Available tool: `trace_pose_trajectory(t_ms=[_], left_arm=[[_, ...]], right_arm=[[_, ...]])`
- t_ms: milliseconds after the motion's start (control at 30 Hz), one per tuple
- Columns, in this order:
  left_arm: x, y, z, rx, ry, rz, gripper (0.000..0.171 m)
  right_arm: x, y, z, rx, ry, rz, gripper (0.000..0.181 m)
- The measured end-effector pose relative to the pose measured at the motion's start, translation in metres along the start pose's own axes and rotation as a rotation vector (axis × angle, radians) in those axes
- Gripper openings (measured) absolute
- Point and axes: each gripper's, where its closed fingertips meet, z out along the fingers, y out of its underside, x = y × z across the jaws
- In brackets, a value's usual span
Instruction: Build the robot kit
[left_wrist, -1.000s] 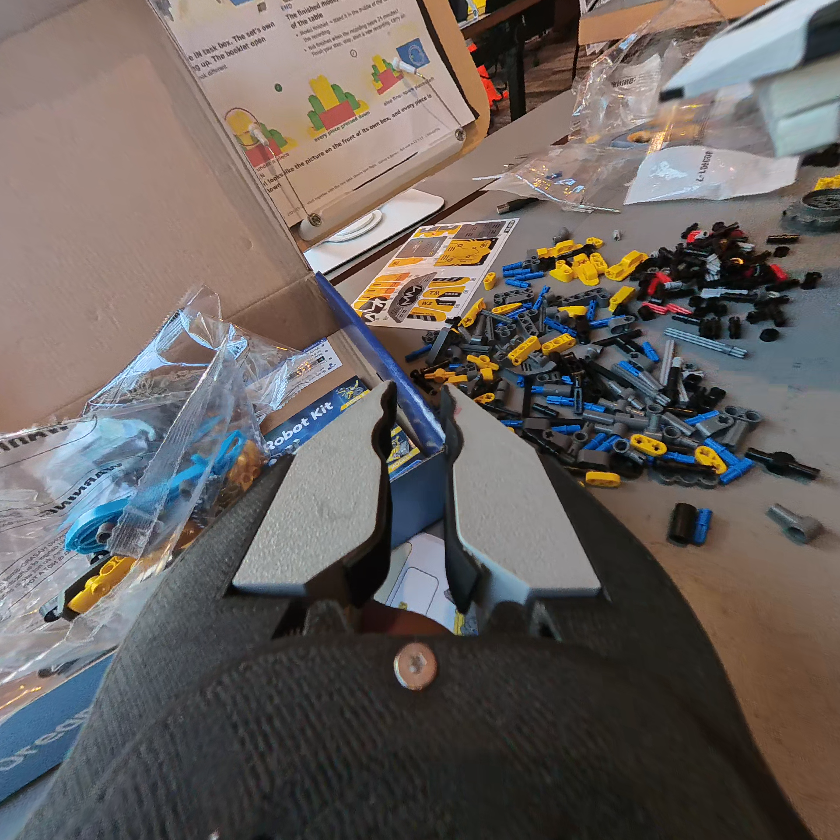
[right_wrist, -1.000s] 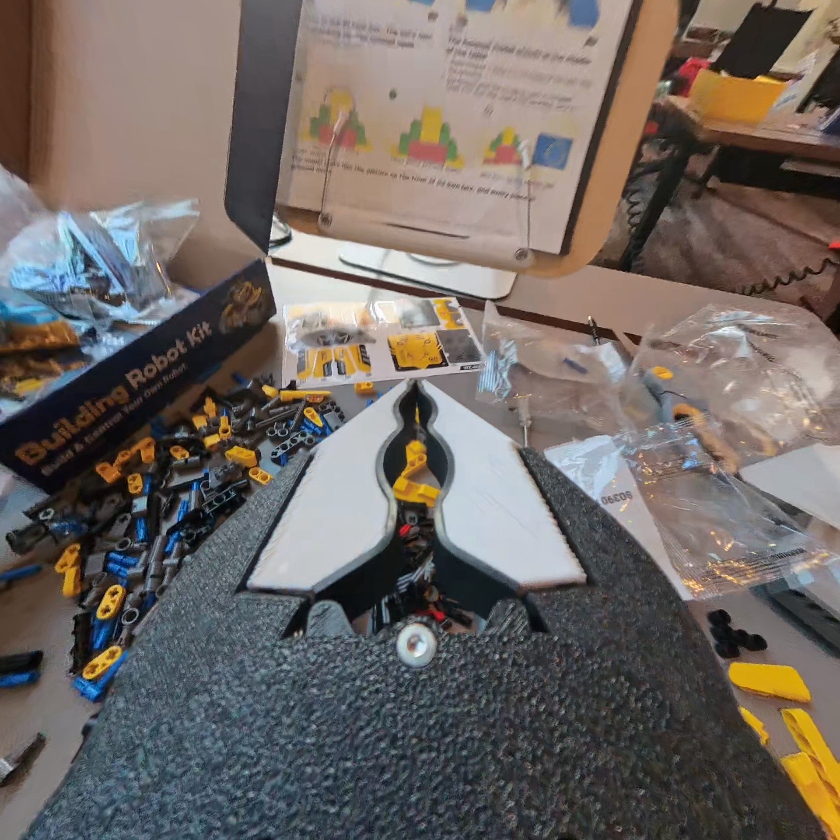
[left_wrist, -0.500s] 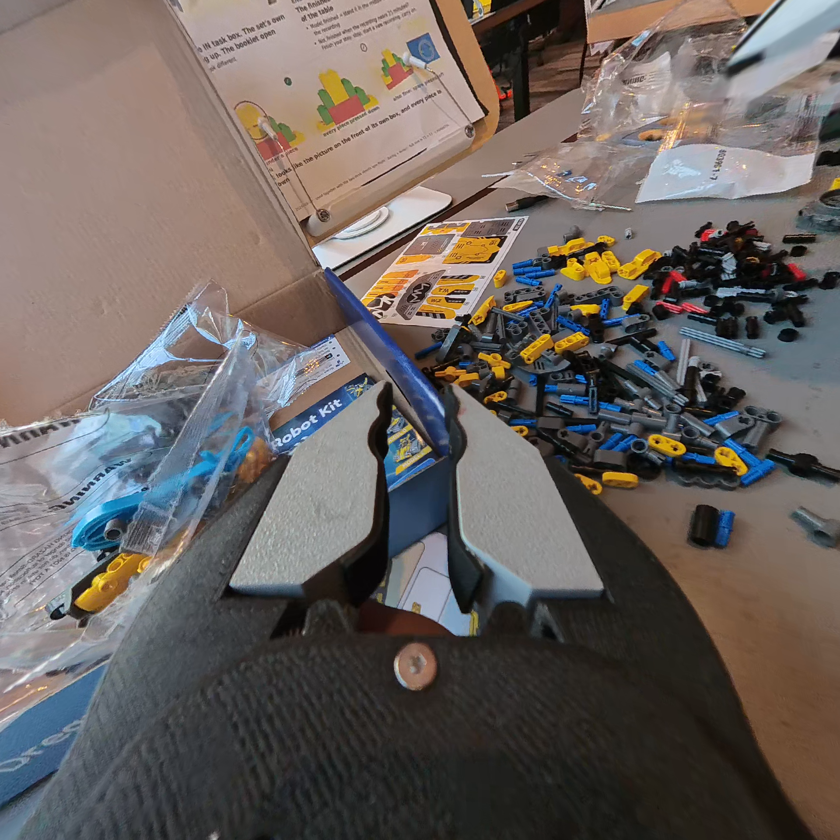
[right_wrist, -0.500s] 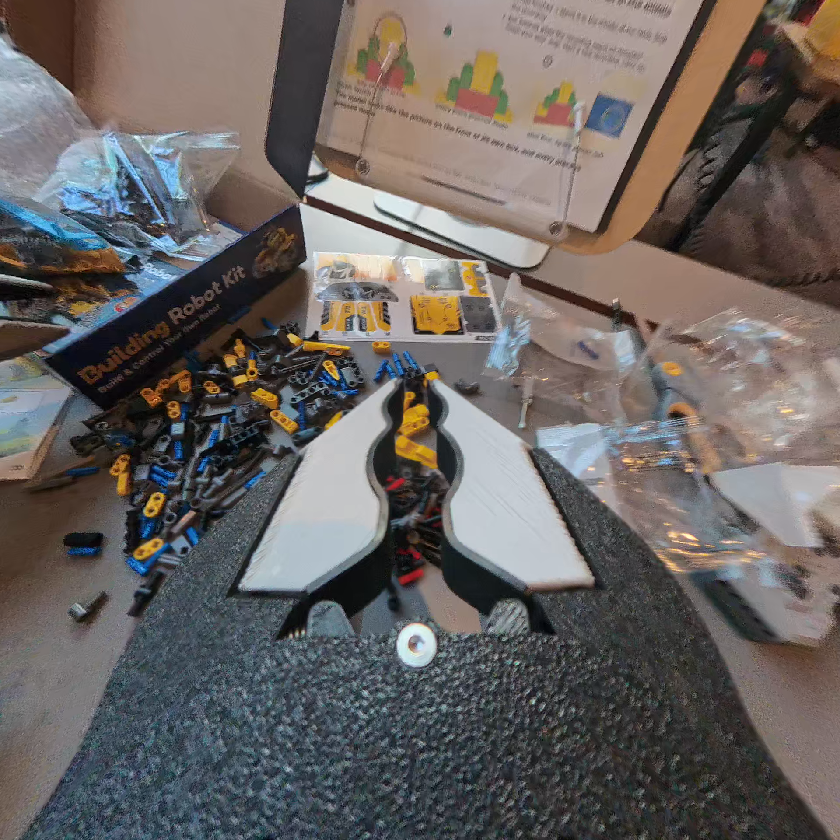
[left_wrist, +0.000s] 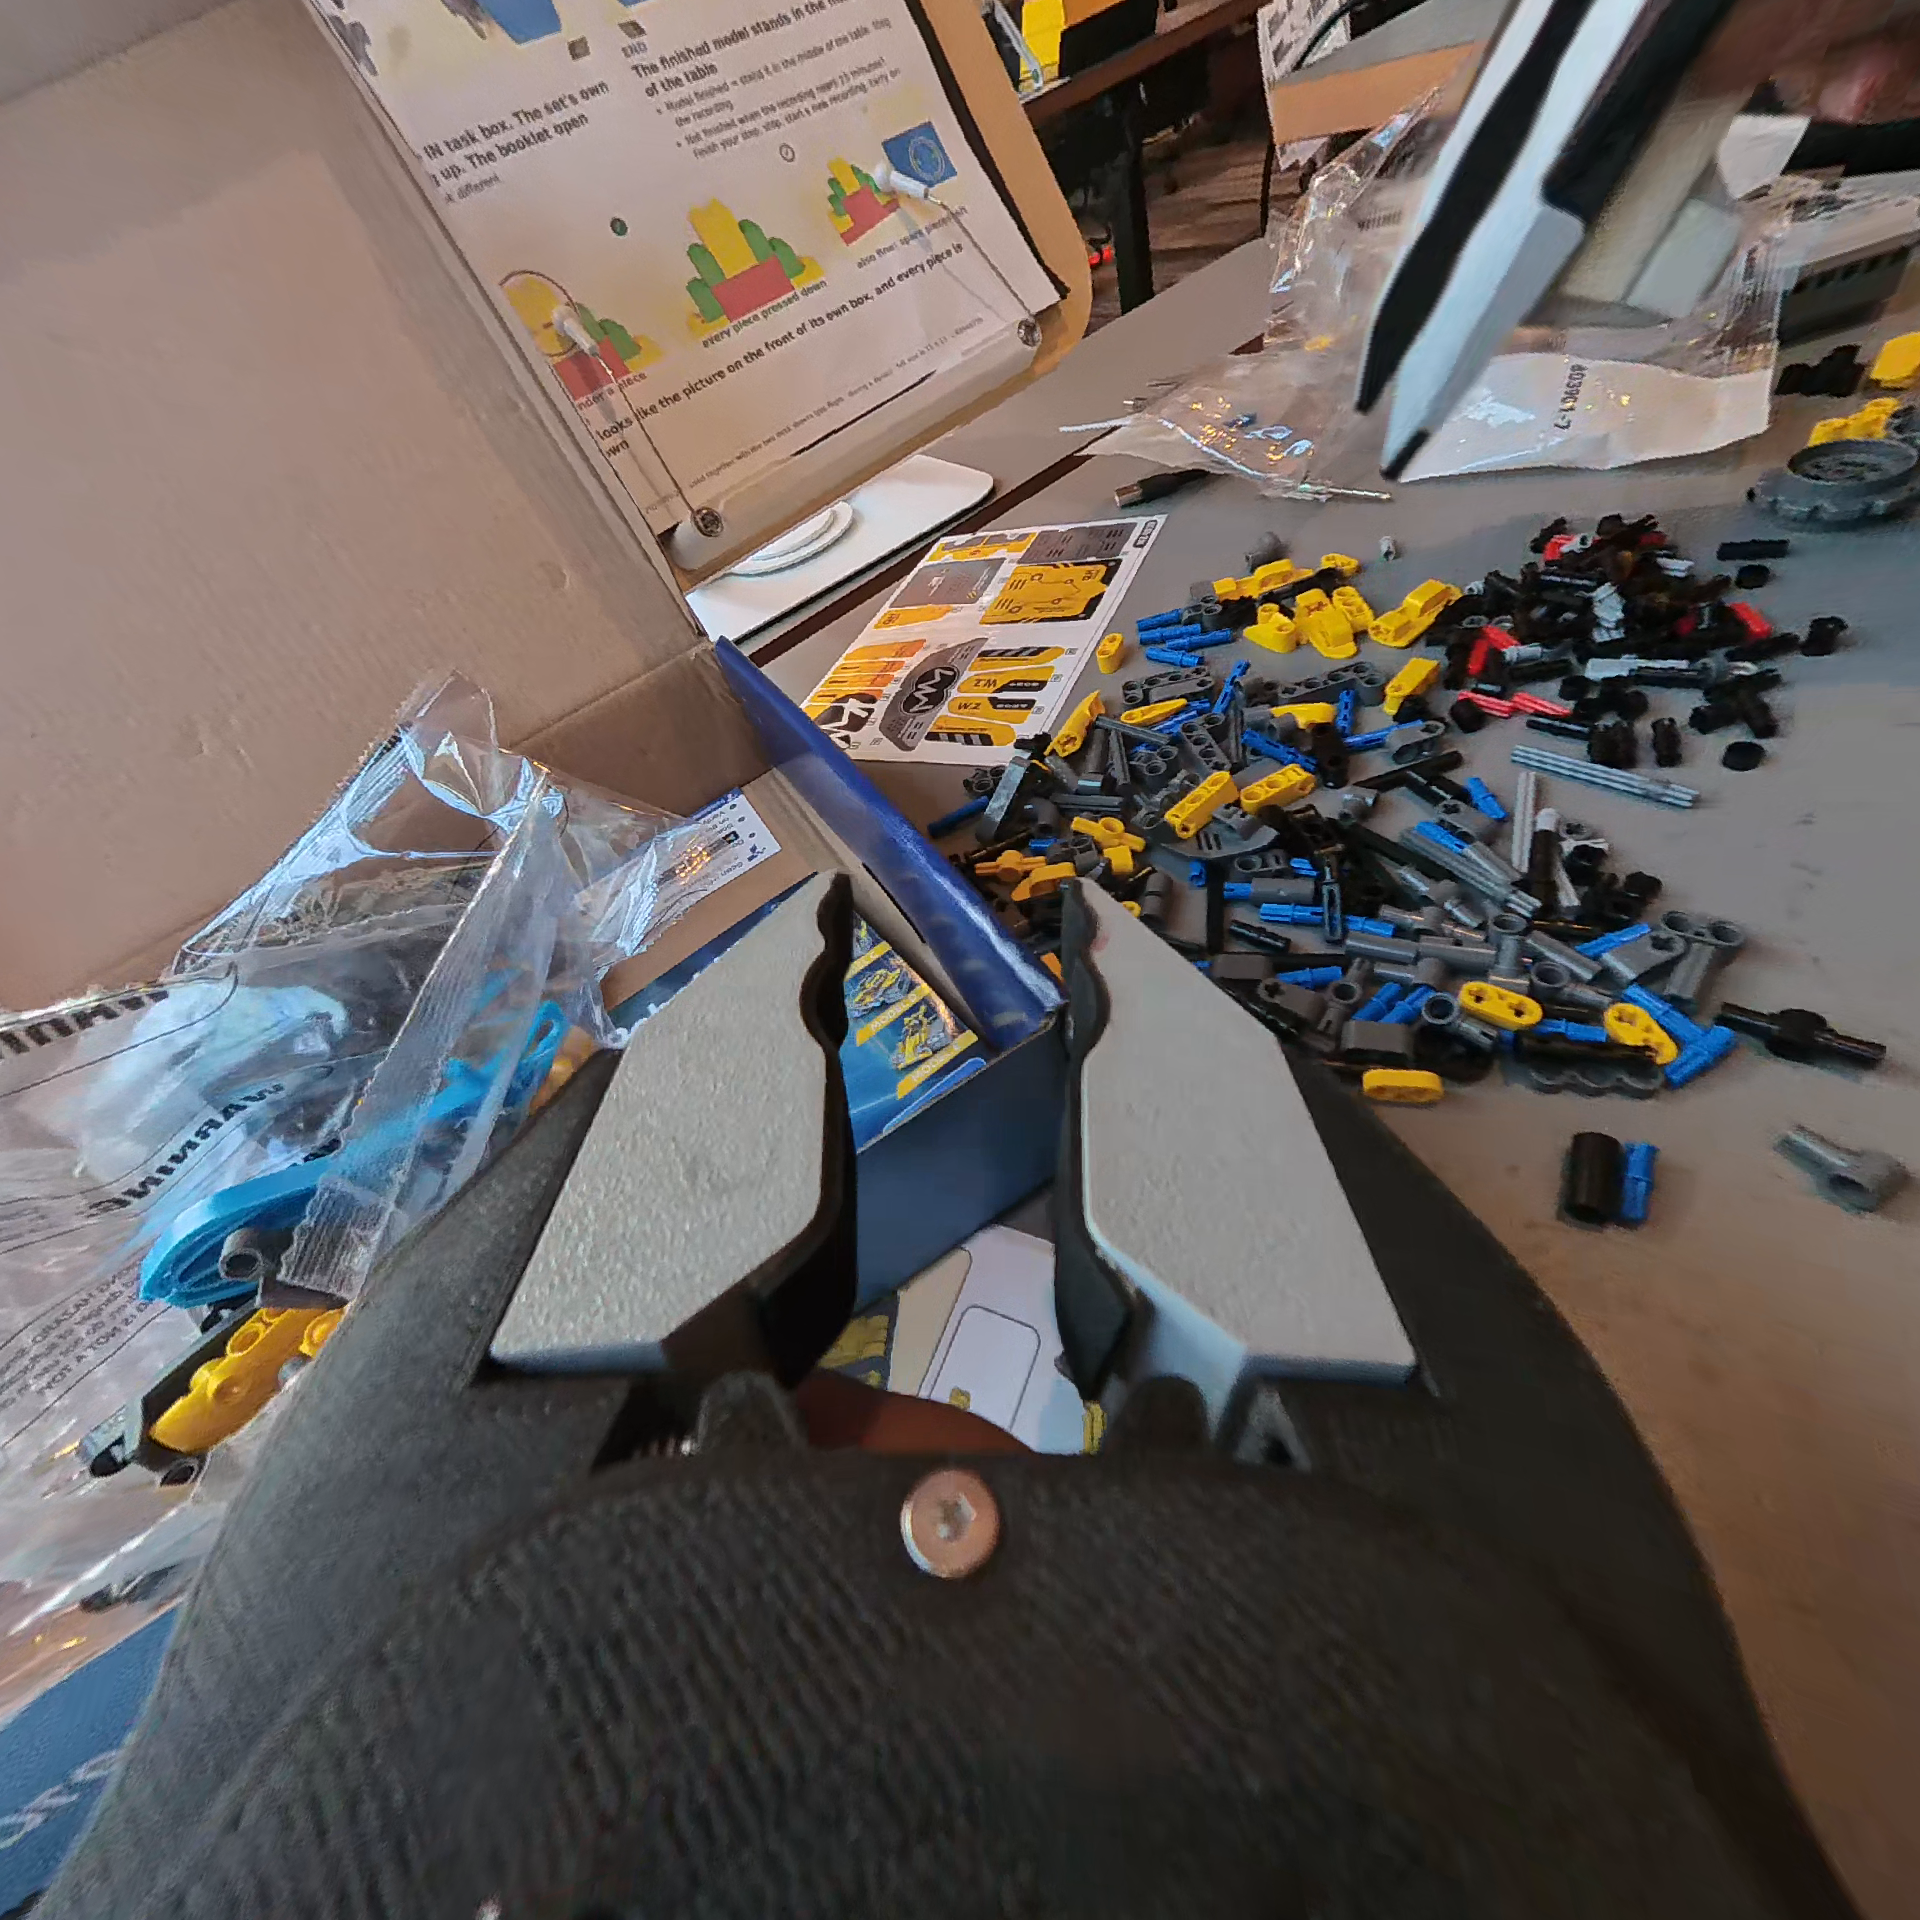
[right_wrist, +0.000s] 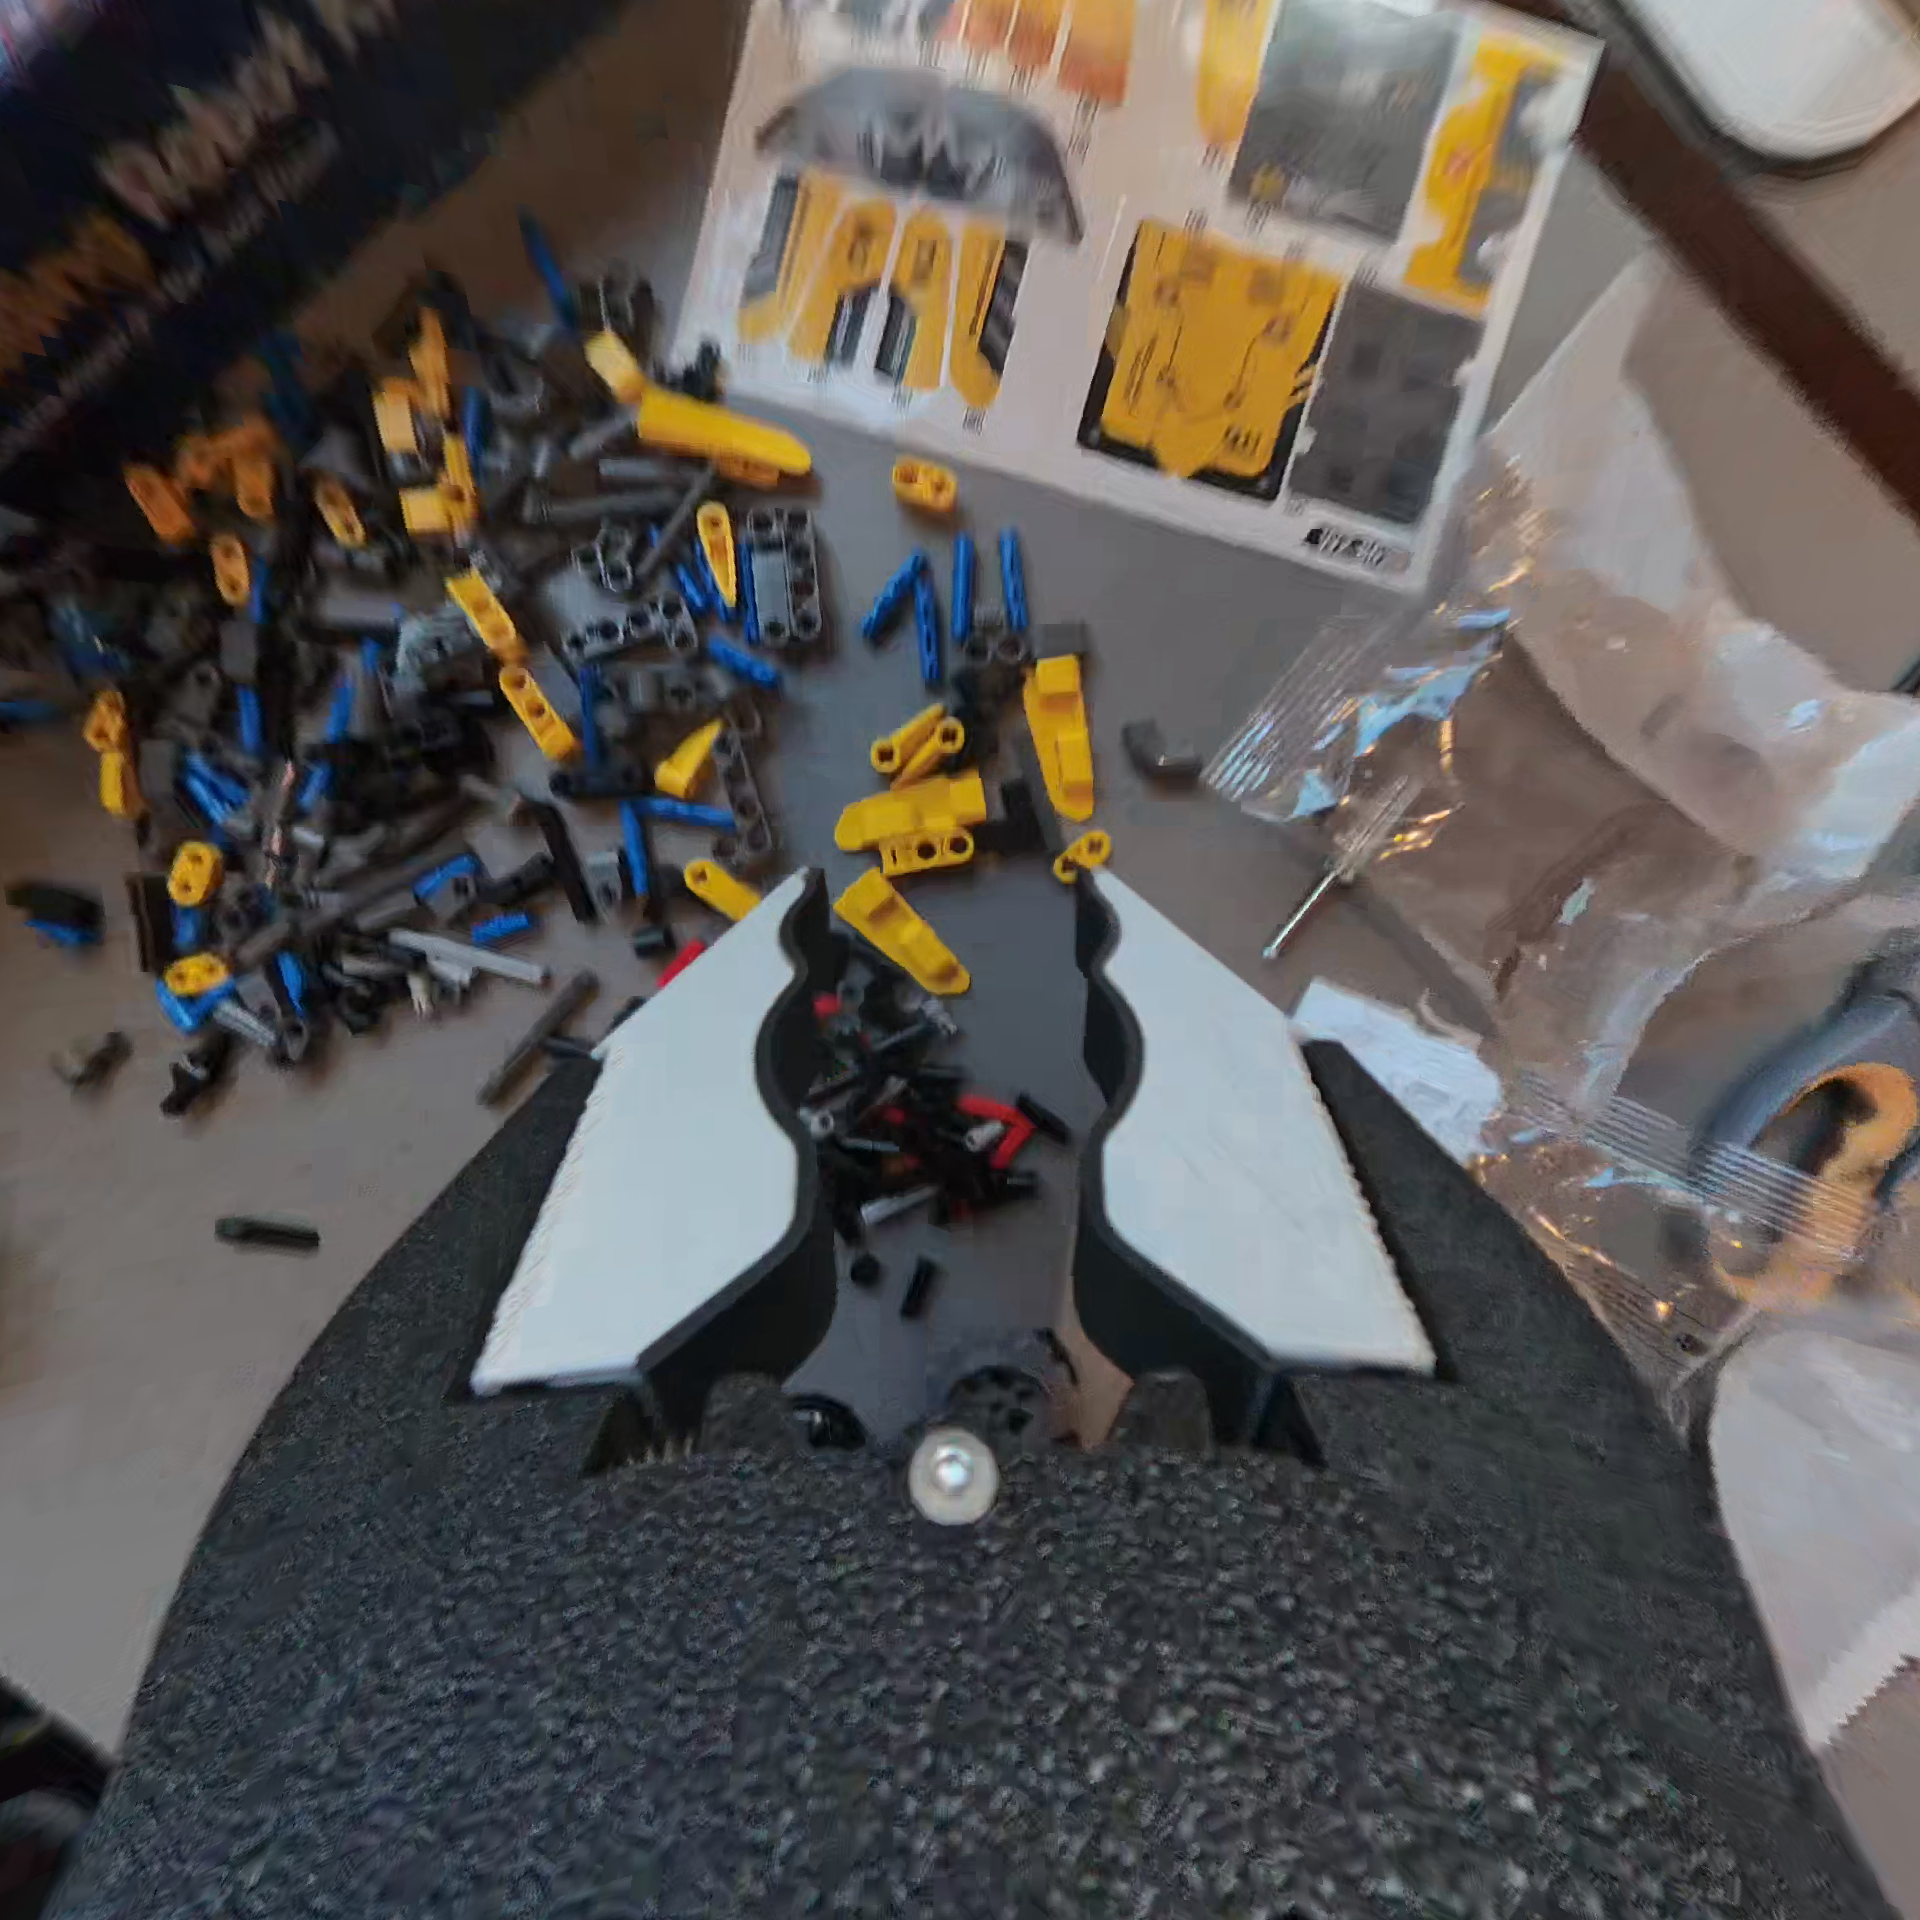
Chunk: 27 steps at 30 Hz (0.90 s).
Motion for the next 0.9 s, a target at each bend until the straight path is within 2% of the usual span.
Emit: trace_pose_trajectory(t_ms=[67, 133, 200, 267, 367, 433, 567, 633, 733, 900], left_arm=[[0.002, -0.001, 0.0, 0.003, 0.006, 0.005, 0.038], [0.006, -0.003, -0.001, 0.01, 0.014, 0.011, 0.038], [0.007, -0.003, -0.001, 0.014, 0.014, 0.026, 0.038], [0.007, -0.002, 0.0, 0.009, 0.011, 0.032, 0.038], [0.004, -0.001, 0.0, 0.007, 0.009, 0.017, 0.038], [0.002, -0.002, 0.0, 0.008, 0.0, 0.011, 0.038], [-0.005, -0.007, -0.004, 0.025, -0.031, 0.017, 0.038], [-0.008, -0.009, -0.005, 0.031, -0.039, 0.014, 0.037], [-0.009, -0.008, -0.006, 0.031, -0.039, -0.003, 0.038], [-0.008, -0.011, -0.007, 0.037, -0.032, -0.011, 0.038]], right_arm=[[0.007, 0.02, 0.007, -0.149, 0.017, -0.046, 0.045], [0.004, 0.028, 0.006, -0.211, -0.016, -0.055, 0.036], [-0.011, 0.026, 0.004, -0.231, -0.094, -0.041, 0.038], [-0.031, 0.009, 0.008, -0.198, -0.151, -0.059, 0.045], [-0.076, -0.028, 0.02, -0.123, -0.267, -0.135, 0.039], [-0.1, -0.047, 0.03, -0.096, -0.28, -0.188, 0.033], [-0.14, -0.063, 0.048, -0.071, -0.324, -0.299, 0.031], [-0.143, -0.055, 0.059, -0.116, -0.309, -0.345, 0.031], [-0.128, -0.045, 0.07, -0.182, -0.233, -0.356, 0.032], [-0.127, -0.021, 0.065, -0.28, -0.248, -0.429, 0.034]])
